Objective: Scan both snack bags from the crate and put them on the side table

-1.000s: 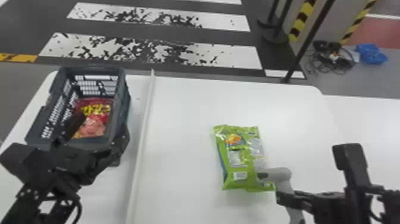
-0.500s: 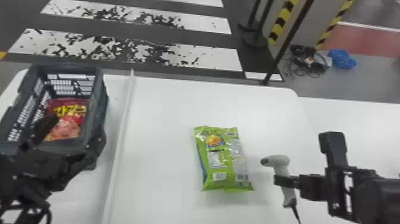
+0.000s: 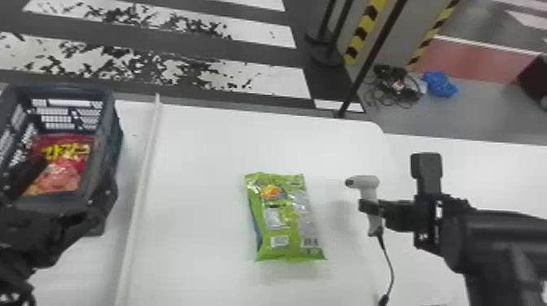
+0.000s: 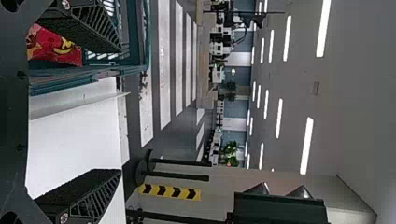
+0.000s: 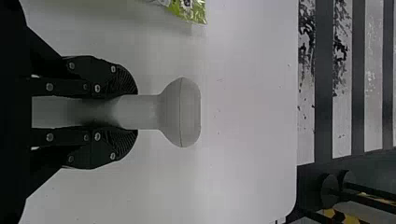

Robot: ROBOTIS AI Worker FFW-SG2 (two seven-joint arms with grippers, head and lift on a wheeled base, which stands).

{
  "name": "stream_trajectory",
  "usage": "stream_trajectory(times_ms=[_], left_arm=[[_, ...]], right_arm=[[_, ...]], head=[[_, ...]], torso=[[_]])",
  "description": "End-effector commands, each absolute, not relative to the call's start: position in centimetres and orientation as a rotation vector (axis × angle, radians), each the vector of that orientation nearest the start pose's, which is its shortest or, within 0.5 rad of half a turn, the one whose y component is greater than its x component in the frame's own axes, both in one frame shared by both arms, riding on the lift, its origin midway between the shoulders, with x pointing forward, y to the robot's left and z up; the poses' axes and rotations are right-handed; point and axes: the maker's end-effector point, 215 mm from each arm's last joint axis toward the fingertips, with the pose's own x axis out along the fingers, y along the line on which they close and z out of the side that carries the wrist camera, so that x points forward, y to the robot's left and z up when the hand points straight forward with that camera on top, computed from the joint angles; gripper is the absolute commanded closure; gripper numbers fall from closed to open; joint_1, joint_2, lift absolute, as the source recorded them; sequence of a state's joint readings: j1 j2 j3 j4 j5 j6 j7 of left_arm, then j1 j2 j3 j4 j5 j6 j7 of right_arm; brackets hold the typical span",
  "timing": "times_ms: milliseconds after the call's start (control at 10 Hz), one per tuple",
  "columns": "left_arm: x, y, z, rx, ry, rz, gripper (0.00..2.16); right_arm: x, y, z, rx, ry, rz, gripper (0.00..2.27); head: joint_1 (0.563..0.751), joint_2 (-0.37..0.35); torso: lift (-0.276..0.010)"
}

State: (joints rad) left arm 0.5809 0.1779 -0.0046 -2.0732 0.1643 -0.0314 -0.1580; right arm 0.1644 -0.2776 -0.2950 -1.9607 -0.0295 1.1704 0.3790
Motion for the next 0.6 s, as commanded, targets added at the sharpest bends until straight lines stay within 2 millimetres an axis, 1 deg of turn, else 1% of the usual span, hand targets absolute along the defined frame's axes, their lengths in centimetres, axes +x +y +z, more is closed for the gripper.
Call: stream_trajectory(times_ms=[0,100,300,500], left_arm=[[41.7,20.5,-34.8,-0.016,0.056,-0.244,0.08],[41.7,20.5,-34.6,-0.018,0.051,-0.244,0.08],[41.7,20.6,-34.6,-0.017,0.051,-0.243,0.08],[41.7,20.6,-34.5,-0.017,0.05,-0.243,0.08]], right_arm=[[44.9,-41.5,-49.3,-0.016,0.875,0.0,2.25],[45.9,-41.9,-49.8,-0.03,0.866,-0.007,2.25],[47.0,-42.3,-50.7,-0.057,0.852,-0.008,2.25],[47.0,-42.5,-51.9,-0.07,0.872,-0.012,2.25]], head=[[0.695,-0.266],[0.695,-0.267],[0.695,-0.27],[0.695,-0.27]], torso=[[-0.087],[-0.087],[-0.087],[-0.087]])
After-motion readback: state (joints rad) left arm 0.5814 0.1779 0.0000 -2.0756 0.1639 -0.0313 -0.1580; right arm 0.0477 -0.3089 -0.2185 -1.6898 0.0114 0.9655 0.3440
